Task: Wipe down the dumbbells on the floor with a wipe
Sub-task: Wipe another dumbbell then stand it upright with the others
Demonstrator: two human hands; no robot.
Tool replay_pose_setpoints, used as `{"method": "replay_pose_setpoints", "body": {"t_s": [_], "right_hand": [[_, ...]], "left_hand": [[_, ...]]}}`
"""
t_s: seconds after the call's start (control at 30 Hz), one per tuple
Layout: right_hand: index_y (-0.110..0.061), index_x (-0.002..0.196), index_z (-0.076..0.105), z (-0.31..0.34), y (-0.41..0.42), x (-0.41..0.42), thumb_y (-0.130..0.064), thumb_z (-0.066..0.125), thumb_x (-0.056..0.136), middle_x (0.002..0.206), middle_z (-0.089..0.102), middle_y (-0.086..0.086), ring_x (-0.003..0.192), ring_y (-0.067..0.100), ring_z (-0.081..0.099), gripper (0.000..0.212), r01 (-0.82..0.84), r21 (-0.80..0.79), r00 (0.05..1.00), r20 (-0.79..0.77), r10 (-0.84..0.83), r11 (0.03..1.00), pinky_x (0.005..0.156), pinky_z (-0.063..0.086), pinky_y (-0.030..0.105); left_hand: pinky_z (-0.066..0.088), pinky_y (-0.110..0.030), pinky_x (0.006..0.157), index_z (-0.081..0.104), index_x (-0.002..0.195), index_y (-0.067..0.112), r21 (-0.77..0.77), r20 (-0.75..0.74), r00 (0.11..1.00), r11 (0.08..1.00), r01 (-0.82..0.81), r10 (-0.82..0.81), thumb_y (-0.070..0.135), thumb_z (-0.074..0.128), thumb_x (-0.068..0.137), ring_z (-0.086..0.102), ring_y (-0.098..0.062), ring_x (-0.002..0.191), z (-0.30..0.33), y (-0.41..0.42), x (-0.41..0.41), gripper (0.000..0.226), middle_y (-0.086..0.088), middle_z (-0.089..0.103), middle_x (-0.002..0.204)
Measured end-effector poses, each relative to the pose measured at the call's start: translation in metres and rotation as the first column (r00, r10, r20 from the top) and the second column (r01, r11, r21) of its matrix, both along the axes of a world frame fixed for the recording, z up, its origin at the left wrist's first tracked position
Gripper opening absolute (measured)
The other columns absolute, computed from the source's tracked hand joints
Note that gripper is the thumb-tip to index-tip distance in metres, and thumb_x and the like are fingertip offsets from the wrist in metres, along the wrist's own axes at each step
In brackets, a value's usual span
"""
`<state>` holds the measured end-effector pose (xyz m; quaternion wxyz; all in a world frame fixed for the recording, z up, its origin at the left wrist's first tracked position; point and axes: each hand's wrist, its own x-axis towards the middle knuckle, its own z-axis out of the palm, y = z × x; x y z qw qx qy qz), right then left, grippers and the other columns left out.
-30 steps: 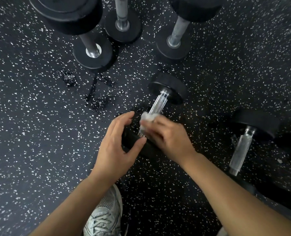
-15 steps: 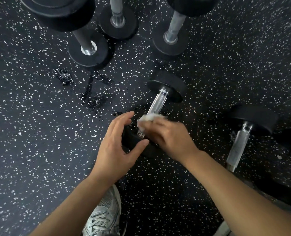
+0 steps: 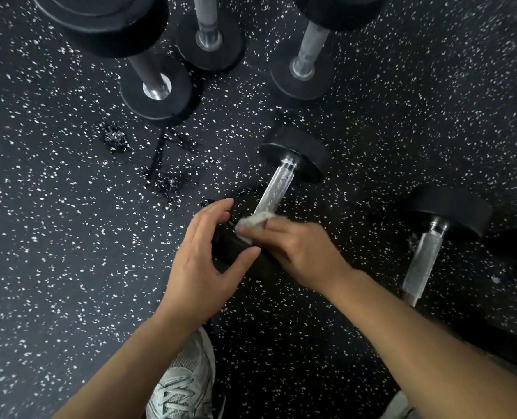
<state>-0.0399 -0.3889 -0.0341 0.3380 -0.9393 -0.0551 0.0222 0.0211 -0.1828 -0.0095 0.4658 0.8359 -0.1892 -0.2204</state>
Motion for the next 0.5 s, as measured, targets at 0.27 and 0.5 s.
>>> {"method": "replay_pose_setpoints", "body": {"t_s": [0.27, 0.5], "right_hand": [[-0.028, 0.138, 0.067, 0.001, -0.035, 0.031, -0.031, 0.055, 0.106, 0.104, 0.075, -0.011, 0.079, 0.006, 0.067, 0.034, 0.445, -0.061, 0.892, 0.12, -0.436, 0.893, 0.066, 0.05, 0.017], [-0.03, 0.143, 0.061, -0.005, 0.004, -0.004, -0.027, 0.054, 0.107, 0.14, 0.066, -0.007, 0.125, 0.006, 0.063, 0.037, 0.063, 0.116, 0.996, -0.068, -0.056, 0.991, 0.094, 0.06, 0.038]], "left_hand": [[0.041, -0.008, 0.103, 0.043, 0.151, 0.025, 0.005, 0.015, 1.0, 1.0, 0.005, -0.005, 0.056, 0.071, 0.088, 0.054, -0.001, 0.131, 0.0, -0.001, -0.001, 0.075, 0.007, 0.054, 0.141], [0.047, -0.02, 0.106, 0.044, 0.151, 0.02, -0.004, 0.029, 0.999, 1.0, 0.02, -0.019, 0.054, 0.068, 0.087, 0.054, -0.005, 0.132, -0.004, 0.001, 0.002, 0.077, 0.005, 0.052, 0.143]]}}
